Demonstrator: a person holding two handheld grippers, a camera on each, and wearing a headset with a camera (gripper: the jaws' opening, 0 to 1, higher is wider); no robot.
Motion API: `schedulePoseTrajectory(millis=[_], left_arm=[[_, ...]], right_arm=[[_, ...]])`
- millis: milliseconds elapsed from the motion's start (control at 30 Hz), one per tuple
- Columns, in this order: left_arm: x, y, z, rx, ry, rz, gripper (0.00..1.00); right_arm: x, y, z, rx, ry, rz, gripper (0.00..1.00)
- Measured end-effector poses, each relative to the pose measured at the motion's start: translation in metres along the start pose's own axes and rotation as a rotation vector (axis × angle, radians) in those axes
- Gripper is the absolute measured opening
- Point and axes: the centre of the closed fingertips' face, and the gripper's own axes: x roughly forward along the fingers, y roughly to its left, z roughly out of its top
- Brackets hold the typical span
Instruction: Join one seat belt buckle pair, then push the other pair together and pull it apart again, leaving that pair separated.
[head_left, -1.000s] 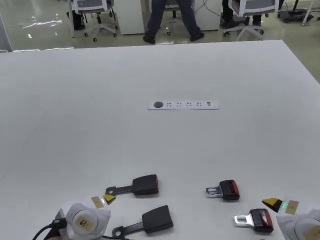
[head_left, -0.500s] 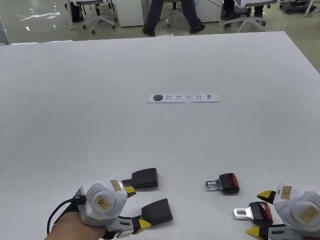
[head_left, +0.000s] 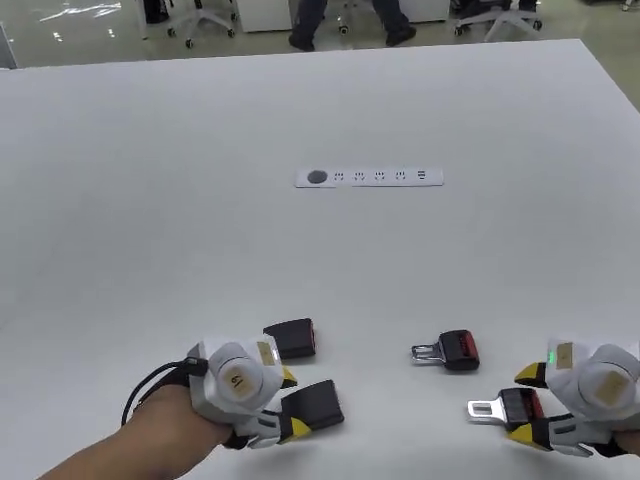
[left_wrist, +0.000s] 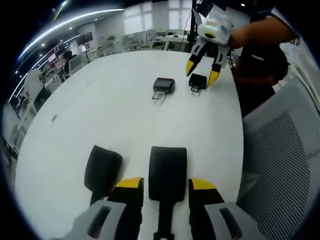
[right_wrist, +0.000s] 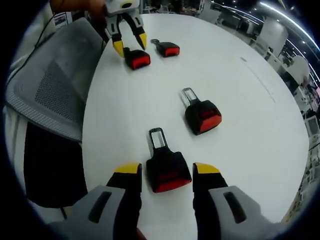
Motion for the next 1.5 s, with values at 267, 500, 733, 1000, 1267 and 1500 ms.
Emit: schedulePoseTrajectory(millis=[267, 500, 733, 1000, 1267, 1500], left_arm=[[0.013, -0.001, -0.008, 0.096, 0.067, -0.035, 0.36], [0.017, -0.005, -0.006, 0.153, 0.095, -0.062, 0.34], [0.021, -0.007, -0.009, 0.227, 0.130, -0.085, 0.34], [0.023, -0.009, -0.009, 0.273, 0.125, -0.090, 0.34], [0.023, -0.010, -0.010, 0.274, 0.135, -0.083, 0.34], [0.024, -0.009, -0.011, 0.267, 0.153, -0.089, 0.34]], right_arm=[[0.006, 0.001, -0.008, -0.040, 0.033, 0.038, 0.36], [0.006, 0.001, -0.010, -0.039, 0.033, 0.069, 0.36], [0.008, 0.000, -0.012, -0.044, 0.062, 0.097, 0.35], [0.009, -0.001, -0.014, -0.051, 0.092, 0.105, 0.35], [0.011, 0.003, -0.010, -0.059, 0.122, 0.106, 0.36], [0.011, 0.003, -0.012, -0.048, 0.139, 0.104, 0.36]])
